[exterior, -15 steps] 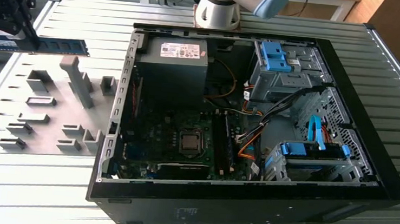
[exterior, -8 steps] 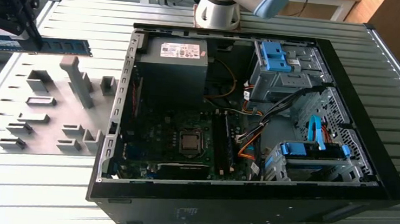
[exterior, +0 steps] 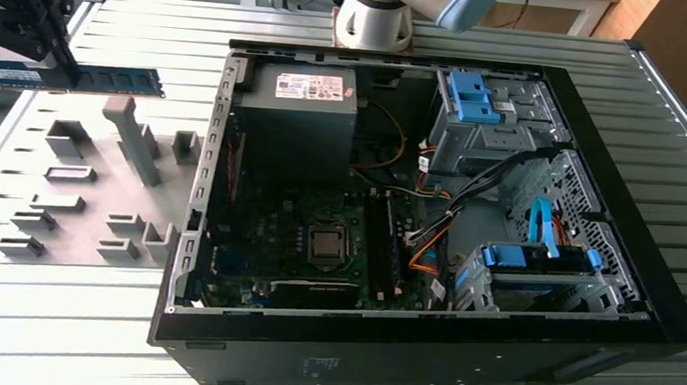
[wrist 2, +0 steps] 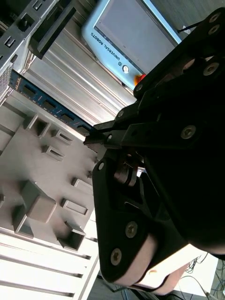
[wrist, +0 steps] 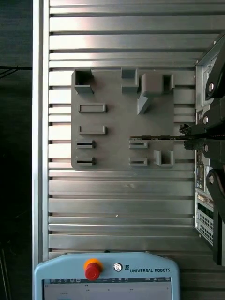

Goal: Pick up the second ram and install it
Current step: 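Pick up the second ram and move it above second insertion slot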

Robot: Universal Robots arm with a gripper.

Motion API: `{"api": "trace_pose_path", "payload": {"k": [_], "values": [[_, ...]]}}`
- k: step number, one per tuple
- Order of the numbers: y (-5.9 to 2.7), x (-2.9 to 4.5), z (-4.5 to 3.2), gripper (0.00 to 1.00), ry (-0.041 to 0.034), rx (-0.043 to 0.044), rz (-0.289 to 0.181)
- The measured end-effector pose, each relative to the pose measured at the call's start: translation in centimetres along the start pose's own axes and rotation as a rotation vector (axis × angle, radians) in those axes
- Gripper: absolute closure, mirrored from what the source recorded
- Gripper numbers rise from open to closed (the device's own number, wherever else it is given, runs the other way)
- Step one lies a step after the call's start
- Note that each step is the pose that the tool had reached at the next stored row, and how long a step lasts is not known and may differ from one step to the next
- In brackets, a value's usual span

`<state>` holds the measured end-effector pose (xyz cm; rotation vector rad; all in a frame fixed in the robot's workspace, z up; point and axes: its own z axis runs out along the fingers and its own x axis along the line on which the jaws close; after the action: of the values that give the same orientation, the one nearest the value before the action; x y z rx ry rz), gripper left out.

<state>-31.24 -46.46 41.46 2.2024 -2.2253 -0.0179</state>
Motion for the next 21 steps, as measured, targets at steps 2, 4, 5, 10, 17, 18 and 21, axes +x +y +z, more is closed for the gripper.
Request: {"api": "trace_pose_path", "payload": {"k": [2, 4, 5, 10, 17, 18, 21], "values": [[-0.18, 0.00, 0.00, 0.86, 0.0000, 0.0000, 0.000], [-0.37, 0.00, 0.00, 0.86, 0.0000, 0.0001, 0.000], [-0.47, 0.00, -0.01, 0.86, 0.0000, 0.0000, 0.000], [-0.93, -0.01, -0.01, 0.86, 0.0000, 0.0000, 0.000], [-1.60, -0.02, -0.02, 0.86, 0.0000, 0.0000, 0.000], [-1.72, -0.02, -0.03, 0.86, 0.0001, 0.0000, 0.000], [-2.13, -0.02, -0.04, 0.86, 0.0001, -0.0001, 0.000]]}}
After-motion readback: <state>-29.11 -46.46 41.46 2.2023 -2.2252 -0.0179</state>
